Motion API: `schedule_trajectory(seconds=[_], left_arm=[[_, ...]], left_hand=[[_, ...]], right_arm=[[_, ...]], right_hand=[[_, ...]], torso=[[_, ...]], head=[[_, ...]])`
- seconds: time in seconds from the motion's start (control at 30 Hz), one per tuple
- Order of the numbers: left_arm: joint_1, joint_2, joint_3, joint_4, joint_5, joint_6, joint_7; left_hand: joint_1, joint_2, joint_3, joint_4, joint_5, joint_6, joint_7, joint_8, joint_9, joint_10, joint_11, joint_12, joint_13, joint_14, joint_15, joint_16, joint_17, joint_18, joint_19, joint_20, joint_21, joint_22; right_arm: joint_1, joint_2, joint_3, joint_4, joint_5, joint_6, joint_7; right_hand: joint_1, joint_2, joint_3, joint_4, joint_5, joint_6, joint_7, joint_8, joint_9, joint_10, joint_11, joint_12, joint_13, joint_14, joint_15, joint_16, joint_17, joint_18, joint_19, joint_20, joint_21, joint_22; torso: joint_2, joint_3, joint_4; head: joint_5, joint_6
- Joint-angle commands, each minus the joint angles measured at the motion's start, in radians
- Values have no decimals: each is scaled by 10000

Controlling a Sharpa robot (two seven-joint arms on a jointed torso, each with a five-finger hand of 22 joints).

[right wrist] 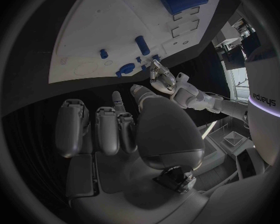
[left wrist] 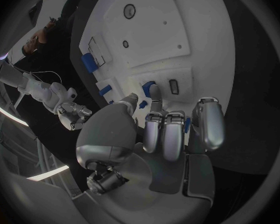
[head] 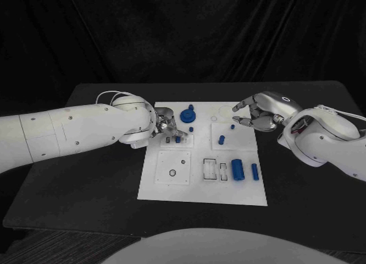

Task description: Assemble the parts on the task board

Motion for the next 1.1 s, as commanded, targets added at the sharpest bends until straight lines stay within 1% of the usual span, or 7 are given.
schedule_trajectory(seconds=[0.03,0.2,0.3,0.43,0.73,0.9,1.1], left_arm=[[-16,-10,8,19,-21,125,-50],[-15,-85,9,67,-21,-21,-69],[-12,-183,10,156,-33,-179,-51],[54,-415,13,377,-147,-486,10],[634,-879,17,756,-245,-1384,485],[843,-993,17,833,-252,-1455,728],[983,-992,18,607,-256,-1269,811]], left_hand=[[-100,11,-114,10,-55,132,-35,27,46,951,55,16,2492,1039,23,27,2635,161,93,-32,-13,1808],[-81,32,-237,22,-52,226,-83,203,218,1004,14,82,2551,1039,-11,27,2635,147,150,-56,47,1831],[-59,58,-407,48,-64,197,-128,496,567,1052,-28,143,2606,1039,-51,27,2635,134,206,-95,97,1850],[199,88,-504,-48,145,58,-169,747,898,1063,-65,157,2618,1039,-89,27,2635,122,259,-136,141,1867],[467,118,-560,-120,414,-26,-200,924,1118,1063,-103,157,2618,1039,-126,27,2635,77,387,-170,321,1927],[622,154,-562,-151,550,-65,-219,996,1204,1063,-120,157,2618,1039,-140,27,2635,47,466,-187,448,1970],[704,140,-584,-158,607,-157,-207,980,1222,1063,-115,157,2618,1039,-140,27,2635,43,475,-191,466,1976]], right_arm=[[-31,2,6,-3,-65,-87,-107],[-36,-18,6,0,-65,-107,-94],[-37,-38,6,8,-65,-136,-85],[-38,-73,6,26,-66,-205,-74],[-35,-188,7,101,-68,-592,98],[-29,-275,7,178,-69,-845,245],[73,-438,8,351,-69,-1086,343]], right_hand=[[7,0,41,35,59,75,-5,-68,-15,944,62,-23,2479,623,76,-24,379,175,274,73,-66,1877],[5,-2,40,36,59,75,-5,-68,-15,943,62,-23,2478,623,76,-24,378,174,275,74,-64,1878],[-11,-6,38,47,58,77,-3,-71,-17,933,64,-30,2460,623,76,-23,379,176,274,74,-70,1876],[-36,-6,34,67,57,79,0,-74,-18,932,66,-31,2459,623,77,-25,375,175,274,74,-70,1876],[-130,1,25,148,56,98,0,-79,-21,943,69,-23,2478,629,81,-6,402,173,280,76,-60,1880],[-389,12,-20,400,-109,171,-16,-84,-25,965,60,-9,2514,639,76,23,434,166,298,75,-26,1892],[-592,19,-75,598,-276,285,-30,-58,-14,988,53,6,2555,645,72,43,452,157,317,74,14,1905]], torso=[[2,0,2],[0,-1,9],[-1,-3,13],[-2,-7,9],[-5,-16,15],[-18,0,0],[1,8,13]], head=[[0,-2],[-5,-2],[-3,-2],[19,-2],[19,-2],[15,-2],[15,-2]])
